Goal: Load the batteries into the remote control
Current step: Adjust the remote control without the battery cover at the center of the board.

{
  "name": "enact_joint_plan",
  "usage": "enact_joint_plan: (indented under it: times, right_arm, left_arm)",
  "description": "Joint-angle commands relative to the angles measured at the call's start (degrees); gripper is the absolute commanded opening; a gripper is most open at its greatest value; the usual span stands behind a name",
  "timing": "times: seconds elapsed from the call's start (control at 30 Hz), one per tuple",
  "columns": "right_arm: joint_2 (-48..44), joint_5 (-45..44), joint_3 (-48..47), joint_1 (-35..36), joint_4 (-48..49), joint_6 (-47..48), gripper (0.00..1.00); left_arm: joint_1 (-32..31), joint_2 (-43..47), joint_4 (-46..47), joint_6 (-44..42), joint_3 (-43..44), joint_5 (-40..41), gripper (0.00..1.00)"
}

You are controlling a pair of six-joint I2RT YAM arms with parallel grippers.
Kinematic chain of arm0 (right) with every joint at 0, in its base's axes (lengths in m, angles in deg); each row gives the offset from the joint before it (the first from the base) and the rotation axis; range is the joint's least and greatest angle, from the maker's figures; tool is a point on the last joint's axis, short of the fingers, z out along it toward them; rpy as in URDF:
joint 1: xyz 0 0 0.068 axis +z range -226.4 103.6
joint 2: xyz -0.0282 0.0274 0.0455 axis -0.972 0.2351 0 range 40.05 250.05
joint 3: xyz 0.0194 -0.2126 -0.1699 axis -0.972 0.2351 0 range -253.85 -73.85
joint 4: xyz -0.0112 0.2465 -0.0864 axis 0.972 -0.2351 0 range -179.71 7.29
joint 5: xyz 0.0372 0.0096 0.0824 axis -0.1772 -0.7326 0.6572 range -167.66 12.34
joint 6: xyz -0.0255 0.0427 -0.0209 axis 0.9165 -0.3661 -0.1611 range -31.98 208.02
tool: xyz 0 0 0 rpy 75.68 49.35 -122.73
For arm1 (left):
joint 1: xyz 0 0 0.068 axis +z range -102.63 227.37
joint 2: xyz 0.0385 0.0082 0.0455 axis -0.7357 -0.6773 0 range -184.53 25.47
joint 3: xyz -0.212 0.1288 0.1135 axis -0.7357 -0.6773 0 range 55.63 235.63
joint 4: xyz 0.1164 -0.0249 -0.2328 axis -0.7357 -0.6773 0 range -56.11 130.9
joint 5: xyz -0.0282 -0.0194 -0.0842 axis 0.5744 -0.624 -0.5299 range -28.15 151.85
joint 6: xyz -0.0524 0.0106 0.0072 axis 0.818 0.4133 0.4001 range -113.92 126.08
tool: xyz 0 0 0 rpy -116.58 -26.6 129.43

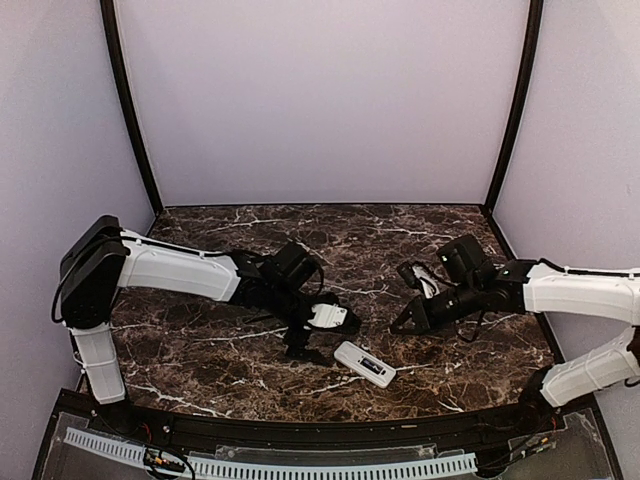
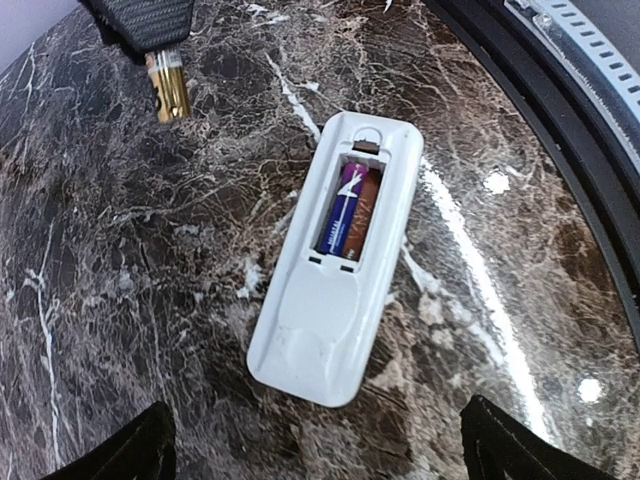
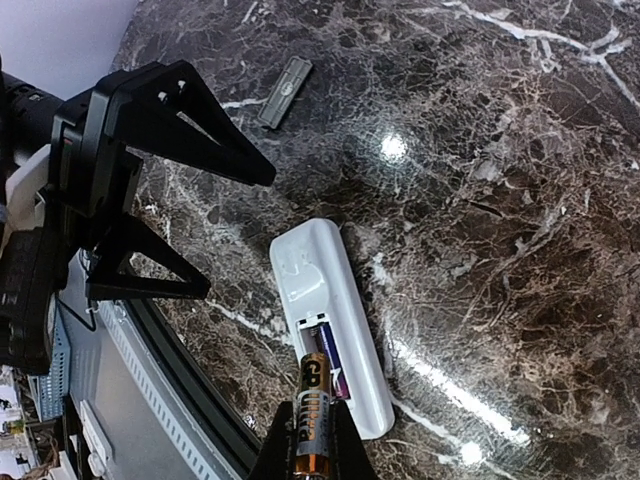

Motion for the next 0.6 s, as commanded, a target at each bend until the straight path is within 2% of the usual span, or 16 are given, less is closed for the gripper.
enact_joint_plan:
  times: [0.0,0.2,0.37,0.57]
  right_arm:
    - [7.7,-0.5,-3.5,-0.4,3.7,-0.4,0.0]
    - [19.7,9.8,-6.7,-3.2,11.4,3.8,0.0]
    - [28.8,13.8,-11.9,-3.2,11.0,8.2,0.0]
    - [31.9,16.5,-10.9,-3.1,11.3,10.3,0.0]
  left_arm:
    - [0.3,-3.6,-0.2,-4.7,2.9,-3.4,0.99]
    - [0.3,-4.6,1.2,-1.1,1.6,-0.9,0.98]
    - [0.4,-2.1,3.6,4.5,-2.4,1.8,0.96]
    - [0.2,0.7,6.6,7.0,-7.6,5.6,0.95]
